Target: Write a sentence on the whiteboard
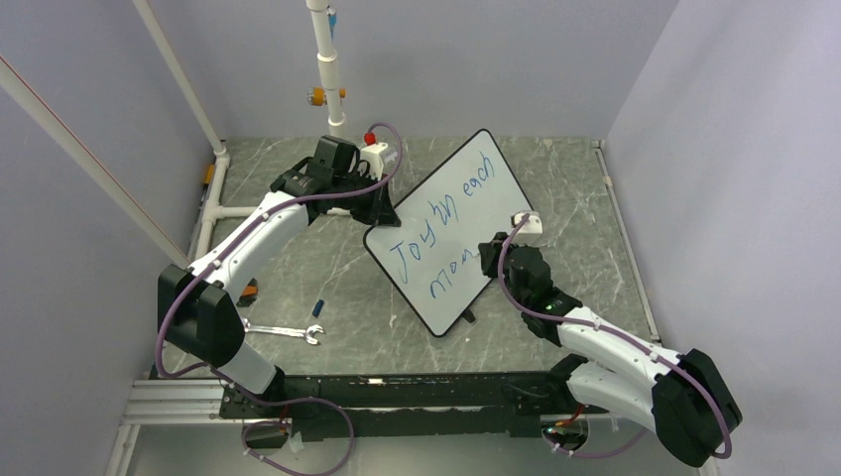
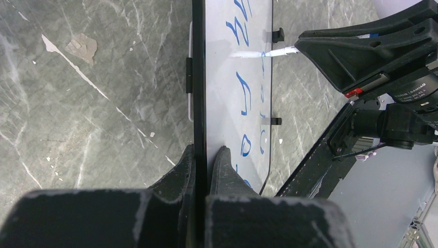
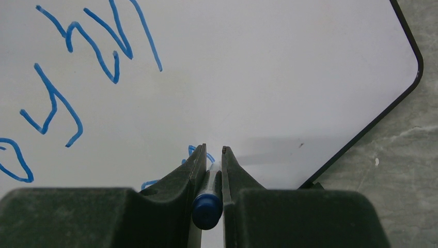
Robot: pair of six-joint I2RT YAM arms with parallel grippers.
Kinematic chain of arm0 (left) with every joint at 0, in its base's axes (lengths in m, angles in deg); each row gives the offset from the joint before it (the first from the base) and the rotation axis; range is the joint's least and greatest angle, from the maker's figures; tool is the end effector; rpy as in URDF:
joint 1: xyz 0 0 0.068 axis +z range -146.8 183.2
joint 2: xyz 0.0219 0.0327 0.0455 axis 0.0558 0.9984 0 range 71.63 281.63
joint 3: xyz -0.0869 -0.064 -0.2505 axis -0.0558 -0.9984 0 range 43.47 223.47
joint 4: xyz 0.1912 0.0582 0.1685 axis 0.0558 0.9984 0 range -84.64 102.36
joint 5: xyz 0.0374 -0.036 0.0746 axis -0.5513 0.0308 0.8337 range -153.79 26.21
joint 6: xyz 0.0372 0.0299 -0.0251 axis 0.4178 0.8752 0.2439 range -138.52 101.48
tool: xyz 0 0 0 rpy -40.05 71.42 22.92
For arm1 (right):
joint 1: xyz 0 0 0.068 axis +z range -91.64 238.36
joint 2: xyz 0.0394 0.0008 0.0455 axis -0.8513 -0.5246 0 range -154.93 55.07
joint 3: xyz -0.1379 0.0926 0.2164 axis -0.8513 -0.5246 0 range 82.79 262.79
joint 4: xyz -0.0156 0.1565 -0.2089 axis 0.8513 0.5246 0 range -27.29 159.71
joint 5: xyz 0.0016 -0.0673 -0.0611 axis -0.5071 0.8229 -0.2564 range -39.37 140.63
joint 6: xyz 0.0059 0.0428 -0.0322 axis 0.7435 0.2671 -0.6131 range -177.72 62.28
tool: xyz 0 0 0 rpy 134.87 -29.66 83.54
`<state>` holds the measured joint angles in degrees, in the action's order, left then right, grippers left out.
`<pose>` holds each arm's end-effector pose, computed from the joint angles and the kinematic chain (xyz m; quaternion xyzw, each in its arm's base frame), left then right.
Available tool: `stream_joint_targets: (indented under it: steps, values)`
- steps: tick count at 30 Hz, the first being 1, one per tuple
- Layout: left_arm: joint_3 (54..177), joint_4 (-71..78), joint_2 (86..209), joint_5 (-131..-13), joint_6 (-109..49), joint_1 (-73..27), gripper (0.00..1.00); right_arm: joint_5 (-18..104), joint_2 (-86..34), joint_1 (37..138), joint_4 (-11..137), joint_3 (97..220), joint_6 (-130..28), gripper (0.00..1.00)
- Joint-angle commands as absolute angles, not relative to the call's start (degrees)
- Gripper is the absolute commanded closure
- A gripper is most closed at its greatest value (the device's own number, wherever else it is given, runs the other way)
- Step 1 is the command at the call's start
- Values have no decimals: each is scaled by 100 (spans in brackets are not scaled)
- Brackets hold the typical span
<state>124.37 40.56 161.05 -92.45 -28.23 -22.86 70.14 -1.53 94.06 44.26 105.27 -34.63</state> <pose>0.3020 -0.1666 0.3277 0.2229 0.8681 -0.3335 0.2924 0.1812 0.1156 0.2171 0.0155 0.7919 0.1746 0.5850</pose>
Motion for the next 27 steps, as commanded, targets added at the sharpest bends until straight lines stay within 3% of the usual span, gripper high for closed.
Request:
stream_joint_targets:
  steps: [1,12,27]
  values:
    - [12459,4273,16167,-7319,-1702,-2202,100,6985,-18,9416,4729,10424,-3398,100]
    - [12458,4276,16145,-7310,-1702,-2200,100,7169,303,9385,4906,10825,-3641,100]
    - [12459,4281,16168,-7280,-1687,-2197,100,6714,-169,8939,4455,11137,-3617,100]
